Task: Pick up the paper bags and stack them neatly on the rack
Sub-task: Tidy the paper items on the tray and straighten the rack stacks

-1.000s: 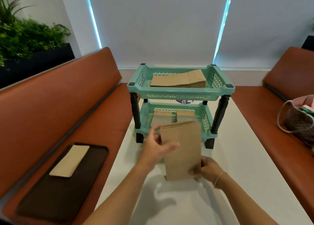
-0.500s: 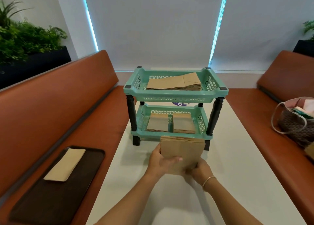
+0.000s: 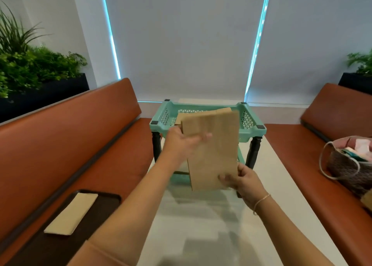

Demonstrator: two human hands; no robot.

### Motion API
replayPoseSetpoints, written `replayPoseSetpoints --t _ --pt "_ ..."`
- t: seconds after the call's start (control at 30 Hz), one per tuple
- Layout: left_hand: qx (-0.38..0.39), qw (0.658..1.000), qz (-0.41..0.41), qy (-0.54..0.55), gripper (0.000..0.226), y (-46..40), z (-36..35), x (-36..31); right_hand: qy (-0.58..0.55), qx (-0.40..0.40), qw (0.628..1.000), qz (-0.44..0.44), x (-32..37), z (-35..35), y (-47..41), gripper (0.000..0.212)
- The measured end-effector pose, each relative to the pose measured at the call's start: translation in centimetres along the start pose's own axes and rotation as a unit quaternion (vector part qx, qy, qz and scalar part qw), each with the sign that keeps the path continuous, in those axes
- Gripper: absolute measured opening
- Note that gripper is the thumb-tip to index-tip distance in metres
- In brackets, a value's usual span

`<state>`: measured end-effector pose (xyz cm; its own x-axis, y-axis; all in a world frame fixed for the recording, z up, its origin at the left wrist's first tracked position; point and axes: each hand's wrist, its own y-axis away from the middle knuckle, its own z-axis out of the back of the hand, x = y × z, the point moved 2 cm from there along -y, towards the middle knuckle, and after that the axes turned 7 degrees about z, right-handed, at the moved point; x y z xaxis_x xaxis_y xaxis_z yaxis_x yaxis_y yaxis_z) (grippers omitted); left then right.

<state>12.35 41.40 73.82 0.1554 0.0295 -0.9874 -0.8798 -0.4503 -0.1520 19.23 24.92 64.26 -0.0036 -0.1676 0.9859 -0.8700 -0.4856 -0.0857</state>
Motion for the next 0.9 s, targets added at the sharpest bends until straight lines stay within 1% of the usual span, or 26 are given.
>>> replayPoseSetpoints --t 0.03,0.1,0.13,0.2,0.23,0.3,0.37,0.43,0.5,0.53,0.6,0.63,0.67,0.73,0.8,0.83,0.87,0.9 --pt "-0.011 0.999 -0.015 0.031 0.022 -0.5 0.1 -1.4 -0.045 -0.015 0.999 0.014 1.0 -0.5 -0.3 0.048" --pt "-0.034 0.993 -0.036 0.106 0.019 -1.6 0.3 -3.5 -0.127 -0.028 0.991 0.038 3.0 -1.6 -0.9 0.066" --pt "-0.045 0.988 -0.041 0.143 0.019 -2.1 0.3 -4.5 -0.155 -0.03 0.986 0.046 3.9 -2.2 -1.2 0.062" --pt "-0.071 0.978 -0.041 0.193 0.021 -3.2 0.3 -5.7 -0.192 -0.04 0.979 0.056 5.9 -3.1 -1.9 0.03" --pt "-0.084 0.972 -0.04 0.214 0.024 -3.8 0.3 -6.1 -0.206 -0.052 0.976 0.053 6.8 -3.5 -2.5 0.024" --pt "-0.108 0.958 -0.034 0.264 0.027 -5.1 0.4 -6.6 -0.224 -0.073 0.971 0.048 8.3 -4.4 -3.8 0.023" --pt "-0.14 0.942 -0.018 0.303 0.024 -6.4 0.3 -6.4 -0.191 -0.084 0.977 0.045 9.3 -5.2 -5.3 0.028" --pt "-0.169 0.933 0.0 0.318 0.025 -8.0 0.4 -5.9 -0.136 -0.089 0.986 0.046 10.1 -5.6 -7.1 0.027" --pt "-0.198 0.925 0.021 0.324 0.031 -9.9 1.0 -5.2 -0.083 -0.083 0.992 0.038 11.2 -5.3 -9.1 0.024" --pt "-0.207 0.925 0.035 0.316 0.039 -10.8 1.5 -4.9 -0.05 -0.08 0.995 0.03 11.7 -4.7 -10.5 0.024" --pt "-0.198 0.944 0.07 0.252 0.057 -12.5 2.7 -4.5 0.03 -0.072 0.997 0.014 12.8 -3.1 -13.1 0.02" --pt "-0.185 0.957 0.089 0.207 0.059 -13.3 3.2 -4.4 0.073 -0.076 0.994 0.006 13.4 -2.2 -14.4 0.015" --pt "-0.169 0.967 0.11 0.157 0.056 -14.1 3.6 -4.2 0.119 -0.086 0.989 0.004 13.8 -1.4 -15.7 0.012" --pt "-0.129 0.979 0.155 0.037 0.048 -15.4 4.1 -3.6 0.188 -0.102 0.977 -0.001 14.7 -0.4 -17.9 0.018" --pt "-0.117 0.97 0.185 -0.103 0.046 -16.4 4.1 -3.0 0.274 -0.114 0.955 -0.003 15.1 0.1 -19.2 0.026" --pt "-0.116 0.961 0.186 -0.169 0.048 -16.8 3.9 -2.8 0.343 -0.123 0.931 -0.007 15.6 -0.3 -19.3 0.031" --pt "-0.112 0.947 0.185 -0.236 0.051 -17.1 3.7 -2.6 0.455 -0.112 0.883 0.01 15.3 -0.7 -19.1 0.035" --pt "-0.104 0.929 0.183 -0.304 0.054 -17.4 3.4 -2.6 0.541 -0.089 0.836 0.013 15.4 -1.1 -18.9 0.038"
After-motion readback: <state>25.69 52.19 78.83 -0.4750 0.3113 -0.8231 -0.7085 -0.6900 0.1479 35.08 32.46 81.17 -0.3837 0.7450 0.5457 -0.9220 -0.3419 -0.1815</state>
